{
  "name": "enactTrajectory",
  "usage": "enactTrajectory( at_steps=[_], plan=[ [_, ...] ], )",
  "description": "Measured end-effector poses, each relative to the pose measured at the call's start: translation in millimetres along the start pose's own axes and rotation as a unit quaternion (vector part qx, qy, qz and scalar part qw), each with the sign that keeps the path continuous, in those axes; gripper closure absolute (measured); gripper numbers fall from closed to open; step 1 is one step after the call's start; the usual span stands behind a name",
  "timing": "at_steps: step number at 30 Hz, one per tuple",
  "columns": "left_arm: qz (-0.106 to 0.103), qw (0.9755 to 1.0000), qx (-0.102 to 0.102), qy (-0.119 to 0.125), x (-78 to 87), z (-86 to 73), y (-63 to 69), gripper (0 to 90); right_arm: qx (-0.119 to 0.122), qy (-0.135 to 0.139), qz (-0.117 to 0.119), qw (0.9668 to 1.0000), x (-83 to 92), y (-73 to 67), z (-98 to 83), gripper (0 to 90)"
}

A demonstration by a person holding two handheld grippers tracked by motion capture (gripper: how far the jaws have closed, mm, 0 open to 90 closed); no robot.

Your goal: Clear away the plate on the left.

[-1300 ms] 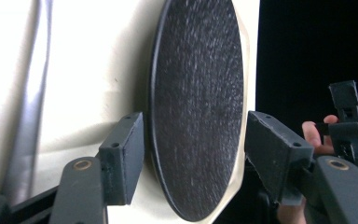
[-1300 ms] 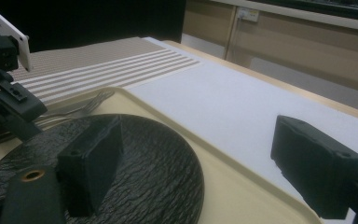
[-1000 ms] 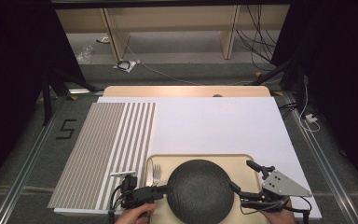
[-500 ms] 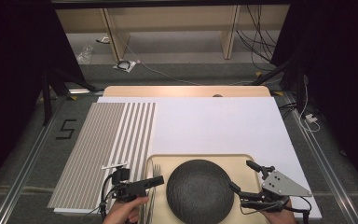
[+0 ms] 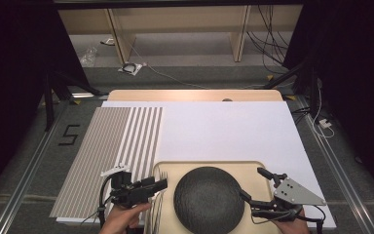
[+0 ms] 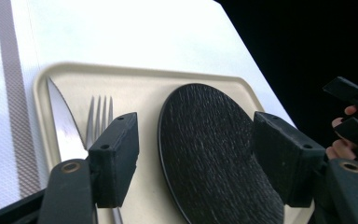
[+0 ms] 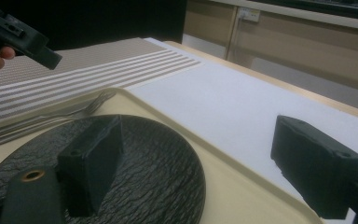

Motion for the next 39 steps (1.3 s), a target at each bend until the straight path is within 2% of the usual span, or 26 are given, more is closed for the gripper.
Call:
enactTrajectory(
  at_steps=[3, 7, 12, 15, 20, 22, 27, 32, 39],
  plan=[
    [0.000, 0.9996, -0.029, 0.007, 2.7, 2.9, 2.5, 31.2, -0.001, 0.002, 0.000, 1.0000, -0.1, 0.0, 0.2, 17.8],
    [0.004, 0.9973, -0.072, 0.018, 6.1, 6.1, 6.3, 30.6, -0.001, 0.002, 0.001, 1.0000, 0.0, 0.2, 0.2, 17.8],
    [0.008, 0.9932, -0.113, 0.027, 9.5, 8.8, 9.6, 28.9, -0.001, 0.001, 0.001, 1.0000, 0.3, 0.3, 0.3, 17.8],
    [0.018, 0.9891, -0.143, 0.032, 10.4, 9.3, 10.5, 28.2, -0.002, 0.001, 0.002, 1.0000, 0.3, 0.3, 0.3, 17.8],
    [0.021, 0.9849, -0.168, 0.038, 11.7, 10.2, 10.1, 26.9, -0.002, 0.002, 0.001, 1.0000, 0.4, 0.4, 0.4, 17.7],
    [0.018, 0.9822, -0.182, 0.044, 12.8, 10.7, 10.5, 26.9, -0.002, 0.001, 0.002, 1.0000, 0.4, 0.3, 0.3, 17.8],
    [0.011, 0.9776, -0.205, 0.048, 14.8, 10.9, 10.5, 25.0, -0.002, 0.002, 0.002, 1.0000, 0.2, 0.1, 0.4, 17.7],
    [0.016, 0.9703, -0.236, 0.053, 16.0, 9.9, 9.8, 22.6, -0.002, 0.001, 0.001, 1.0000, 0.3, -0.3, 0.3, 17.8],
    [0.023, 0.9581, -0.277, 0.071, 17.7, 8.5, 9.2, 18.5, -0.002, 0.001, 0.001, 1.0000, 0.2, -0.4, 0.3, 17.7]
  ],
)
Point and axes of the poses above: each handheld gripper's, and its own axes: x roughly backward along the jaws, z roughly out of its top, y roughly to its right, the point moved 5 cm from there along -x, roughly forward along the jaws, and after that the axes turned 4 degrees about -z, right-handed, at the moved point
